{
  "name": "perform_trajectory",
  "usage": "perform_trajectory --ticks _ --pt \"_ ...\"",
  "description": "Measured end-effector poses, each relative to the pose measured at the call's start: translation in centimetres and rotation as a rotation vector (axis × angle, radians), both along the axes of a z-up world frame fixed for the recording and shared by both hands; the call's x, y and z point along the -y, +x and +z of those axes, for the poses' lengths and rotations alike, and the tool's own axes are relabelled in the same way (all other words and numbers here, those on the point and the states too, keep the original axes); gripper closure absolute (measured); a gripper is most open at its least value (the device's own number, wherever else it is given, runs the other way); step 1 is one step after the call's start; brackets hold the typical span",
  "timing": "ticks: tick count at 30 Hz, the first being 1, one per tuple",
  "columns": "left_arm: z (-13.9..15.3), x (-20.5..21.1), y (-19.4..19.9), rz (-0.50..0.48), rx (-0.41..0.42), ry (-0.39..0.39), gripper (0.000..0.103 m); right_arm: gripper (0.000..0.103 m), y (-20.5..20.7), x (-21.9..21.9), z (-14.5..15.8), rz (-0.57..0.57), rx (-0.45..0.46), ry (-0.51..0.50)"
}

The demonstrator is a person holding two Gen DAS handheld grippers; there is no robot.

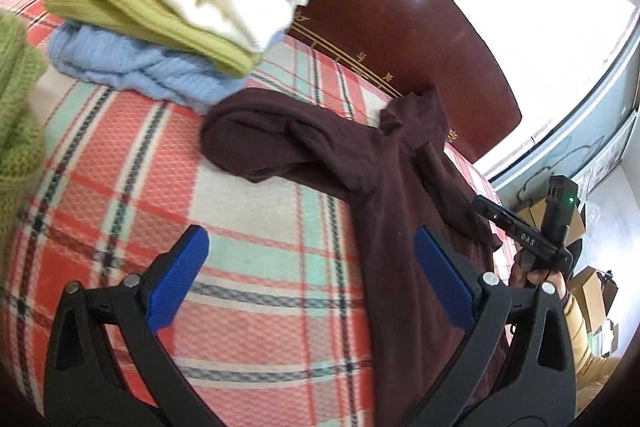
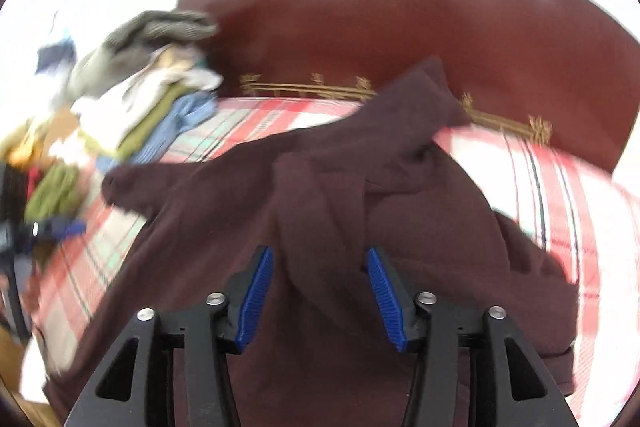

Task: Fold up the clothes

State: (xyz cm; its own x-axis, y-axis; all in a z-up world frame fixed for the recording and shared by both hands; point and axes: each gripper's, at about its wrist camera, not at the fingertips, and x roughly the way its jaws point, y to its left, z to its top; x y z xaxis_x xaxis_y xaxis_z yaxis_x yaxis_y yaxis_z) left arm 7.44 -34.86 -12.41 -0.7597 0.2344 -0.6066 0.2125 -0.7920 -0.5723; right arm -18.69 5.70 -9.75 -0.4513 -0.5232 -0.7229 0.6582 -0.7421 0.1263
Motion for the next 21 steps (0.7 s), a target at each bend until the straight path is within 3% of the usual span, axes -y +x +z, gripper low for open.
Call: perform_trajectory --ticks 6,8,9,15,17,18,21 --pt "-0.2 0.2 0.3 -0.020 0.015 0.000 0.001 0.051 -0.9 3.0 -0.8 0.066 -0.018 0.051" --pt "-0.2 0.1 0.2 -0.027 0.019 -0.004 0.001 0.075 -1.0 4.1 -1.5 0.109 0.020 0.075" --pt "-0.3 0.0 0.1 -0.030 0.023 -0.006 0.001 0.100 -0.9 4.4 -1.6 0.127 0.028 0.081" --pt "-0.4 0.2 -0.4 -0.043 0.032 -0.029 0.001 0.096 2.6 4.3 0.1 0.204 -0.130 0.131" --pt "-0.3 0.5 -0.7 -0.033 0.034 -0.043 0.001 0.075 4.1 4.8 -0.7 0.261 -0.146 0.209" --pt "-0.1 0.6 -0.8 -0.029 0.033 -0.052 0.001 0.065 4.7 5.0 -1.2 0.300 -0.114 0.227" --pt "0.4 0.8 -1.2 -0.024 0.036 -0.093 0.001 0.064 5.9 4.7 -1.4 0.337 -0.080 0.211"
